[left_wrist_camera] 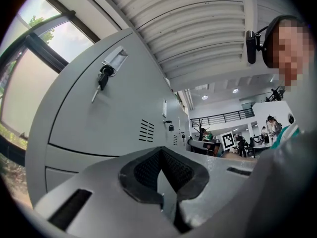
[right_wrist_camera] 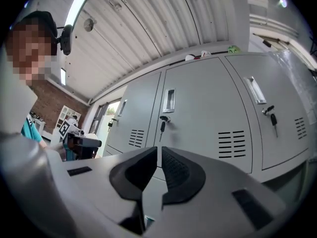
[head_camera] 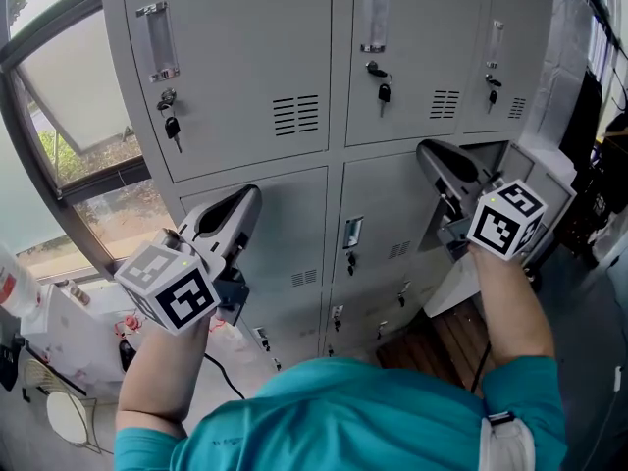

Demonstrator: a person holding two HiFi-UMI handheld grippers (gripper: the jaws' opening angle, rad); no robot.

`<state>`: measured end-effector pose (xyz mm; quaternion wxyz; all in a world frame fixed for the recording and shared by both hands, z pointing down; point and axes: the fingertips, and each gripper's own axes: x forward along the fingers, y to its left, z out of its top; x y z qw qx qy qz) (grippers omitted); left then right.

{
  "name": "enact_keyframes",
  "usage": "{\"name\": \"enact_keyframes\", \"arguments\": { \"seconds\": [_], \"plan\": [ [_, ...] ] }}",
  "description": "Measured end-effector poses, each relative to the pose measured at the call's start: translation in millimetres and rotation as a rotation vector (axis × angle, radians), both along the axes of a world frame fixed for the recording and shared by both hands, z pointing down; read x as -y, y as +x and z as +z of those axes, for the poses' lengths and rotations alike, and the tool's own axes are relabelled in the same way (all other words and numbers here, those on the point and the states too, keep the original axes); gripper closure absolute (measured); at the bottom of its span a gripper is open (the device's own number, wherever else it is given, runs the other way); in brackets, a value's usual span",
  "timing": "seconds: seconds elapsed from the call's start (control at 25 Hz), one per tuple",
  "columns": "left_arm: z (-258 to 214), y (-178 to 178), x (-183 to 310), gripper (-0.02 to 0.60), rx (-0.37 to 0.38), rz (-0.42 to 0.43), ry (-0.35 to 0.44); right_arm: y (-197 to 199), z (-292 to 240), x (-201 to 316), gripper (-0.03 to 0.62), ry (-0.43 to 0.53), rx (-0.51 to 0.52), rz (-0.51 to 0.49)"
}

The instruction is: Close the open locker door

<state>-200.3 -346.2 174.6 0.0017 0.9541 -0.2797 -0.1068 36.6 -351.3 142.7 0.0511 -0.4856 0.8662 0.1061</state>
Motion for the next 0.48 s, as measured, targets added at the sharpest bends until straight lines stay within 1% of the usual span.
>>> {"name": "enact_keyframes", "arguments": {
  "seconds": [0.12, 0.28, 0.48],
  "plan": [
    [1, 7, -5, 0.578, 0.017, 0.024, 0.013, -1, 3, -3, 0.569, -0.002, -0.003, -0.005],
    [4, 11, -4, 0.578, 0.013, 0.028, -0.002, -1, 5, -6, 0.569, 0.0, -0.024, -0.007],
    [13, 28, -4, 0.578, 0.013, 0.034, -0.023, 18, 11, -10, 0.569, -0.007, -0.019, 0.002]
  ]
}}
